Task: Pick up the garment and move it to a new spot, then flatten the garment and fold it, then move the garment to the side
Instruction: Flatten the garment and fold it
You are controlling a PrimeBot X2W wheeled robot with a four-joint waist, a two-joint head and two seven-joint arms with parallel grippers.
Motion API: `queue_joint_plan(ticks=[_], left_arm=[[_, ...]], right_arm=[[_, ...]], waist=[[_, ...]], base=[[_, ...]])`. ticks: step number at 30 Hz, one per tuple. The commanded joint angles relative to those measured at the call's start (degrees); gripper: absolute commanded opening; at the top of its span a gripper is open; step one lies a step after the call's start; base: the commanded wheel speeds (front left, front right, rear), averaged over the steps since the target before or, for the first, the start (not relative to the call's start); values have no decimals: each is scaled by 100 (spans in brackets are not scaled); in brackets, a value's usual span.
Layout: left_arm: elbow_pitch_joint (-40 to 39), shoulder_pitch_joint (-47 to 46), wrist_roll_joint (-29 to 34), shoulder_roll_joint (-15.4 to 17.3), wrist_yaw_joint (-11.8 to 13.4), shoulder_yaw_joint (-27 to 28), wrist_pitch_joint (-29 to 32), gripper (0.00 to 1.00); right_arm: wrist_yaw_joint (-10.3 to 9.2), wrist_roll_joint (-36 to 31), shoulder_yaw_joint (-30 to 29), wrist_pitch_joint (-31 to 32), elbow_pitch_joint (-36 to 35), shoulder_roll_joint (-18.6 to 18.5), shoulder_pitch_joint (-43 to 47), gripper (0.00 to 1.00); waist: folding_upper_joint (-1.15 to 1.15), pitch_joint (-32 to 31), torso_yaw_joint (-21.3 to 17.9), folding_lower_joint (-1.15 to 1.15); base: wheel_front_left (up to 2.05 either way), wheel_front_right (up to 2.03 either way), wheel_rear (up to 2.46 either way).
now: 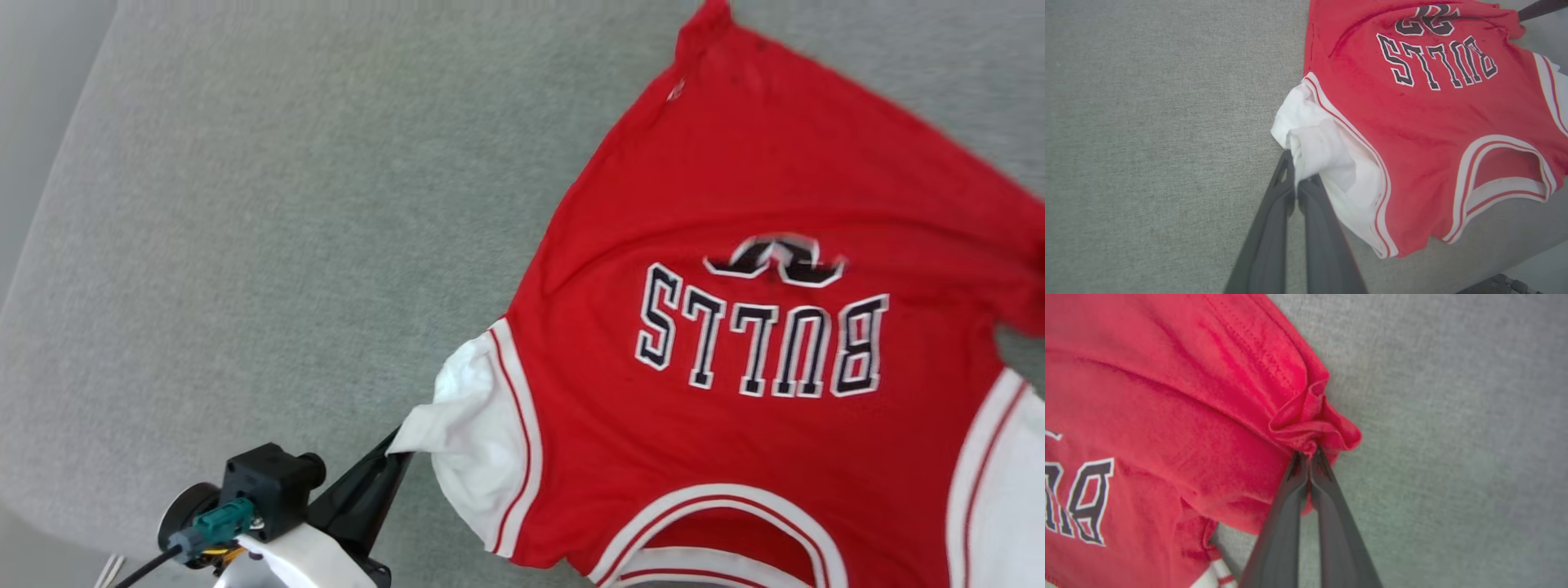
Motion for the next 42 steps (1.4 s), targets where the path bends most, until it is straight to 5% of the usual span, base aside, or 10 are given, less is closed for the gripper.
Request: queue_joint_plan(ticks=[1,12,26,27,28,42], left_arm=[[25,83,-74,24,43,73,-59,0],[294,496,-328,94,196,257,-249,0],[431,612,-398,68,150,207,-339,0],[426,607,-395,74,150,207,-337,0],[419,601,-393,83,151,210,-335,0],[103,400,-82,81,225,27,-222,0]], right_arm=[[-4,102,1,-50,-128,53,415,0],[-4,491,-271,-338,-1564,353,2448,0],[-3,403,-556,-550,-2245,849,4059,0],[-4,447,-543,-621,-2282,850,4020,22],[-4,483,-541,-682,-2315,841,3970,100],[-3,652,-524,-13,-3273,436,2618,100]], waist=[[0,-398,-395,0],[0,-1118,-1014,0],[0,-1362,-1046,0],[0,-1356,-1039,0],[0,-1349,-1029,0],[0,-1079,-508,0]], base=[[0,0,0],[0,0,0],[0,0,0],[0,0,0],[0,0,0],[0,0,0]])
